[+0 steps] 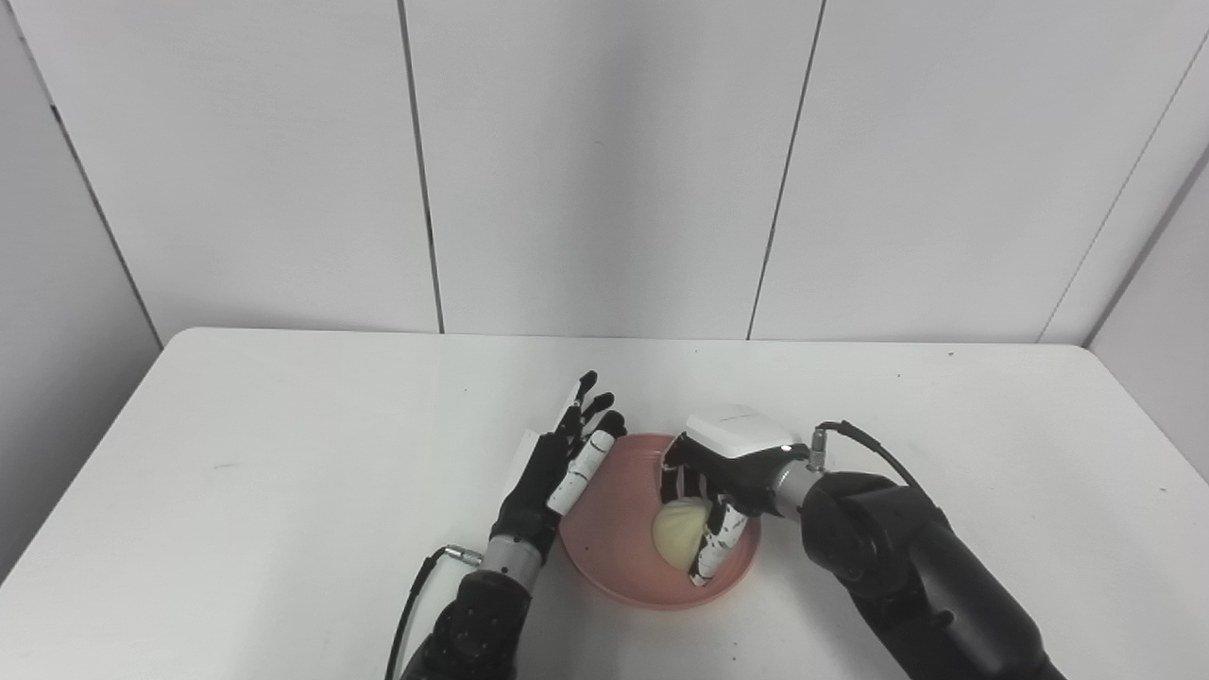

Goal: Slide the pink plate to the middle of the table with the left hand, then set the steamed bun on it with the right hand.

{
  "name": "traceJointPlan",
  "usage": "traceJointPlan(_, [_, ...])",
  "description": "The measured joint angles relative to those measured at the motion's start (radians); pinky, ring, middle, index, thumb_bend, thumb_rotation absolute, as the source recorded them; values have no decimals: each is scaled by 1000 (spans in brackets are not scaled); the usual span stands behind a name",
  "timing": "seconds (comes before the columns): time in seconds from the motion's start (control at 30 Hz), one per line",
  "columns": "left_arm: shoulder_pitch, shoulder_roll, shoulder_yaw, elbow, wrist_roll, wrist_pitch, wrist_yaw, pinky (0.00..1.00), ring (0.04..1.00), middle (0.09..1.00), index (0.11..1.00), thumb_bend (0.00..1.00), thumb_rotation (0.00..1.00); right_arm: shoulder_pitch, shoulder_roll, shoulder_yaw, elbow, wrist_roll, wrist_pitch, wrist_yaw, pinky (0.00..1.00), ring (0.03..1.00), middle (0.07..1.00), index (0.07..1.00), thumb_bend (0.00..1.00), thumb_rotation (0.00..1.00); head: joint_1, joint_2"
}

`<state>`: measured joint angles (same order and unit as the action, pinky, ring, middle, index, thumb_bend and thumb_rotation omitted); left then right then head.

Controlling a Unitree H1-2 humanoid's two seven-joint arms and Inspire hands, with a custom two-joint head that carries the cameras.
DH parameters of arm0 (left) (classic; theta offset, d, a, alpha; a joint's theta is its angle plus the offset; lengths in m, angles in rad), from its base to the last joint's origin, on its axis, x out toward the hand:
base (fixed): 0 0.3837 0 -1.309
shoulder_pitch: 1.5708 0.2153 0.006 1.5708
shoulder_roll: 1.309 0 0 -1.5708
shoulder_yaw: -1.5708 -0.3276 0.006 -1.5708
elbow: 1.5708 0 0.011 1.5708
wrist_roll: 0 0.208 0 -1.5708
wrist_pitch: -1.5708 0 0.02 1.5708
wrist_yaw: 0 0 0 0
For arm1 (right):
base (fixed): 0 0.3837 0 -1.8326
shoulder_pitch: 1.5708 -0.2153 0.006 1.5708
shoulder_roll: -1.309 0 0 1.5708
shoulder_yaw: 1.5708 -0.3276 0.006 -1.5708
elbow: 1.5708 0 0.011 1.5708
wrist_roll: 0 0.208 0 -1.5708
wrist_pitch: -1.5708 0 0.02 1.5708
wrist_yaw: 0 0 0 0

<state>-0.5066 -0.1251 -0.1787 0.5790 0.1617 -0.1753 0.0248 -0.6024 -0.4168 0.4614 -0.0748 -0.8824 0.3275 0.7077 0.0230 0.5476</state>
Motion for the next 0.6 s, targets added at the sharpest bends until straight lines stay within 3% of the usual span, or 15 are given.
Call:
traceJointPlan(0.23, [0,0,-1,2,0,-1,0,792,797,926,1000,741,917,-1,3,0,14,5,-5,-19,336,428,453,516,529,6,0,-3])
traceJointPlan(0.27, [0,0,-2,2,0,-1,0,791,798,929,1000,746,918,-1,3,0,14,5,-5,-19,365,462,527,503,526,92,-2,-3])
traceJointPlan(0.33, [0,0,-2,2,0,0,0,797,800,936,1000,747,920,-1,3,0,13,4,-5,-19,408,506,598,618,832,225,-2,-3])
traceJointPlan(0.47, [0,1,-7,1,0,0,0,785,798,933,1000,745,919,1,3,3,2,-2,-5,-19,486,604,703,685,983,385,-5,0])
traceJointPlan(0.6, [0,2,-8,-2,0,2,0,787,806,945,1000,745,922,6,3,6,-17,-2,-5,-18,540,678,755,713,1000,444,-5,0])
